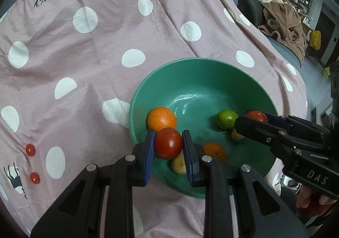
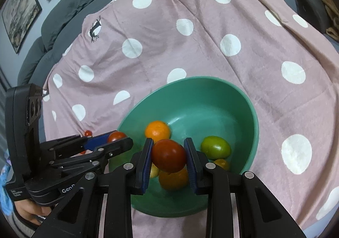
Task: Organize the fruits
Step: 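Open both tools to drop the red cherry tomatoes into the bowl, then move both tools back toward the last red cherry tomatoes, then grasp a red cherry tomato with the left tool while the right tool grasps another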
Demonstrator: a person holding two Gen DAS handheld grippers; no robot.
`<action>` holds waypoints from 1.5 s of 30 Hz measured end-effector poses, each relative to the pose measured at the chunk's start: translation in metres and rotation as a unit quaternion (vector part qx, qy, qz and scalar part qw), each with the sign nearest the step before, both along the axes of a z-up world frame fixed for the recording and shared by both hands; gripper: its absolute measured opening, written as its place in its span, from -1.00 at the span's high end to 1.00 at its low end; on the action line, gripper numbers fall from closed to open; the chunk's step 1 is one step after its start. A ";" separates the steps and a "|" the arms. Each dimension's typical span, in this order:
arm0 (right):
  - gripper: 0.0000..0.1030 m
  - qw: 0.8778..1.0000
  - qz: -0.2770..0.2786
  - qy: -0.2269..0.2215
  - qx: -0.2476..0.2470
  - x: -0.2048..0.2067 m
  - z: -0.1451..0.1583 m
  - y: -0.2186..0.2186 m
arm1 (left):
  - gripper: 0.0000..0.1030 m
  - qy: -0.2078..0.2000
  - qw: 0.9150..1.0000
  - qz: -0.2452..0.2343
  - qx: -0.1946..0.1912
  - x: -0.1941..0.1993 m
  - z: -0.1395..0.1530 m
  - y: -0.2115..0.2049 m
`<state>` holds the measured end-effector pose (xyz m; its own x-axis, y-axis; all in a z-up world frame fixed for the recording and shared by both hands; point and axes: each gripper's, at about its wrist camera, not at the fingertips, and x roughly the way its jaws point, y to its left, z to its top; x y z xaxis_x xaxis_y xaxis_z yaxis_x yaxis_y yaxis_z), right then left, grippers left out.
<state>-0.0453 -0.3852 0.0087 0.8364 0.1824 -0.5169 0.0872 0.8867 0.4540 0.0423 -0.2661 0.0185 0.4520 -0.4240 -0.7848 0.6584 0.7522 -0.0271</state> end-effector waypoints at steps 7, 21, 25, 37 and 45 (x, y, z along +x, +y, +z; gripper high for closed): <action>0.39 0.999 -0.008 0.012 -0.030 0.007 -0.002 0.000 | 0.50 0.010 1.000 0.000 0.009 0.007 -0.011 -0.007; 0.24 0.998 -0.023 0.033 -0.042 0.009 0.003 0.002 | 0.04 0.006 1.000 -0.004 -0.004 0.002 -0.006 -0.005; 0.24 0.999 -0.020 0.013 -0.040 0.004 0.013 0.006 | 0.03 0.000 0.999 0.014 -0.029 -0.001 0.005 0.014; 0.23 0.994 0.101 0.002 -0.044 0.031 0.026 0.086 | 0.01 0.015 0.981 0.191 -0.042 0.026 -0.014 0.169; 0.23 0.980 0.185 0.011 -0.068 0.065 0.024 0.154 | 0.05 0.052 0.963 0.260 -0.043 0.066 -0.039 0.242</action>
<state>0.0196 -0.2316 0.0324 0.7143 0.3992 -0.5748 -0.2425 0.9116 0.3318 0.1086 -0.0243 -0.0203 0.5416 -0.2278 -0.8092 0.1843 0.9713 -0.1500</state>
